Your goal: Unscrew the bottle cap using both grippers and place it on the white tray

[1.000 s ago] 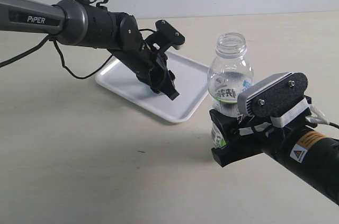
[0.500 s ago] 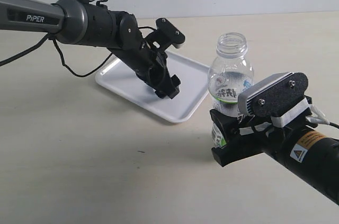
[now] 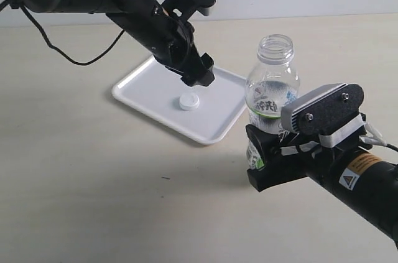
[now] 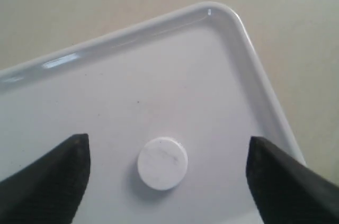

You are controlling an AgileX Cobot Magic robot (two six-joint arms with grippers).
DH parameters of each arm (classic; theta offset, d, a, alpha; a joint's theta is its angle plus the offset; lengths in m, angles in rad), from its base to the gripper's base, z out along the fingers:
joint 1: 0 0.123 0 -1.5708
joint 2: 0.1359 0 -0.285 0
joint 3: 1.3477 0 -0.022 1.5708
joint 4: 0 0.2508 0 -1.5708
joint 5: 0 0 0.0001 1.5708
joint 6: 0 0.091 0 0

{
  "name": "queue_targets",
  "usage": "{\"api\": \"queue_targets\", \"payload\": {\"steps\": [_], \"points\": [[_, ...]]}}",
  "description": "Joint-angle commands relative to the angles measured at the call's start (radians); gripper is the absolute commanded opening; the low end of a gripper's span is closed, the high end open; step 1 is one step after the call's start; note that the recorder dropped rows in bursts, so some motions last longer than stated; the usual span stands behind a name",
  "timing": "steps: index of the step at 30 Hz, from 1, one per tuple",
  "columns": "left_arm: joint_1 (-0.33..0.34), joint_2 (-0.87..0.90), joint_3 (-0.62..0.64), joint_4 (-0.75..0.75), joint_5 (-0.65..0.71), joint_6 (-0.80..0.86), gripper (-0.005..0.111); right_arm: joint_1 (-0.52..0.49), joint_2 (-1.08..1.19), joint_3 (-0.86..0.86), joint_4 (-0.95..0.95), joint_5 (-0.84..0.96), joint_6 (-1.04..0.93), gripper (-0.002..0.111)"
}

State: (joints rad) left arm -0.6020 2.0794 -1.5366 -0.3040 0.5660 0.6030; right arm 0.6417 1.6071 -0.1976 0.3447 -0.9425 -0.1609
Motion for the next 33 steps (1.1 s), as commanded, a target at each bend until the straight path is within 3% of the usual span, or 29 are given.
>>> {"api": "queue_targets", "payload": {"steps": [1,8,15,21,24,33], "points": [[-0.005,-0.023,-0.003,-0.025,0.057,-0.016,0.077,-0.003,0.06,0.0,-0.021,-0.092,0.033,0.0],[0.013,-0.056,0.009,-0.023,0.099,-0.028,0.072,-0.003,0.124,0.0,-0.064,-0.108,0.079,0.001],[0.038,-0.098,0.009,-0.029,0.135,-0.053,0.038,-0.003,0.124,0.0,-0.064,-0.101,0.079,0.015],[0.047,-0.124,0.009,-0.031,0.158,-0.064,0.002,-0.003,0.124,0.0,-0.067,-0.092,0.087,0.044],[0.047,-0.126,0.009,-0.031,0.173,-0.064,0.0,-0.003,0.124,0.0,-0.075,-0.072,0.099,0.055],[0.047,-0.127,0.015,-0.031,0.163,-0.064,0.0,-0.003,0.124,0.0,-0.077,-0.027,0.127,0.072]]}}
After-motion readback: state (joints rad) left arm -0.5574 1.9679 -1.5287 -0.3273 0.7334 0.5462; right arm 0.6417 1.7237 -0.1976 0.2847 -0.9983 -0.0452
